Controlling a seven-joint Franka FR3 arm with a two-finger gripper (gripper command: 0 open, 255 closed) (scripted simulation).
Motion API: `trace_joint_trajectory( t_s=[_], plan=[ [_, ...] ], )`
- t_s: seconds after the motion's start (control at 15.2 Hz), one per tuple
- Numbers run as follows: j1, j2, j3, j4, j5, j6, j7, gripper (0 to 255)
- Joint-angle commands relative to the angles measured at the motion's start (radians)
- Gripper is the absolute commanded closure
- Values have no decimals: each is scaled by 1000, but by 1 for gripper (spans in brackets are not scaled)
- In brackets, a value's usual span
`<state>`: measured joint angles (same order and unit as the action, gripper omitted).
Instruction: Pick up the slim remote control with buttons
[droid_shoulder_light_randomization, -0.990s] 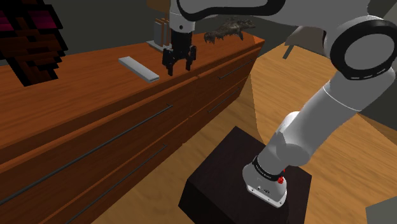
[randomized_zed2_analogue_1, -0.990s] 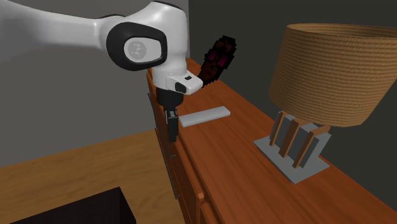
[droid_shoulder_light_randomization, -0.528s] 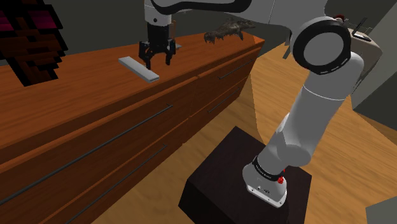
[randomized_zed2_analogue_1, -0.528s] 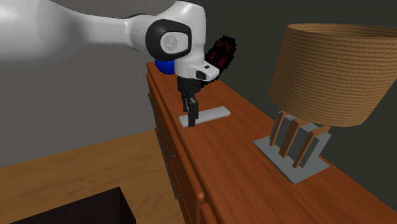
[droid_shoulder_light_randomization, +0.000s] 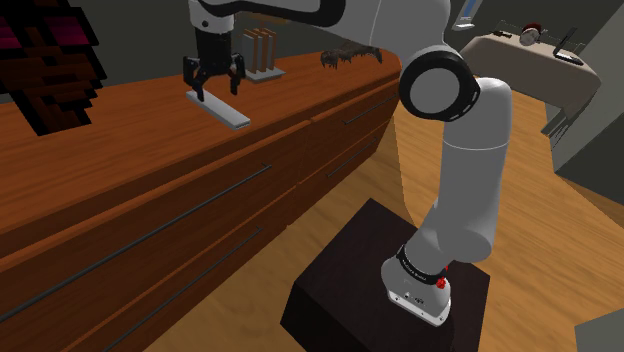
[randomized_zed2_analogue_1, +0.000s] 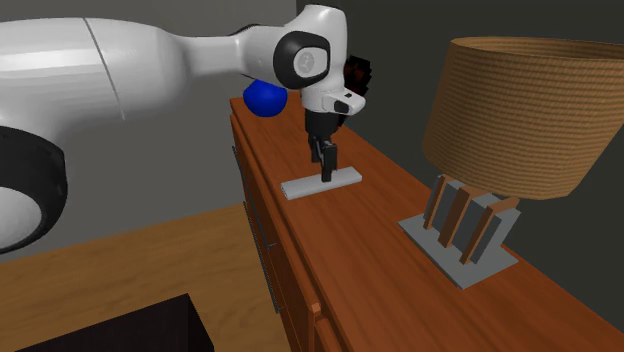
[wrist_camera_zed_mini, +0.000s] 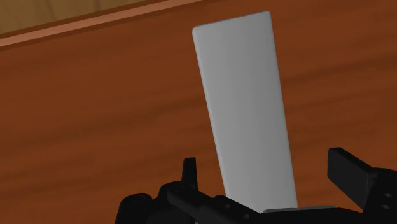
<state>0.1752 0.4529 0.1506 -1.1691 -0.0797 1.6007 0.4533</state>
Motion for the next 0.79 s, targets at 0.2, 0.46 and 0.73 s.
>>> trace_joint_trajectory(
  t_s=[0.2, 0.46, 0.73],
  plan=[
    [-4, -9, 0, -77, 0, 69, 2, 0],
    [-5, -14, 0, -105, 1, 93, 3, 255],
    [-5, -14, -1, -105, 1, 93, 3, 255]
  ],
)
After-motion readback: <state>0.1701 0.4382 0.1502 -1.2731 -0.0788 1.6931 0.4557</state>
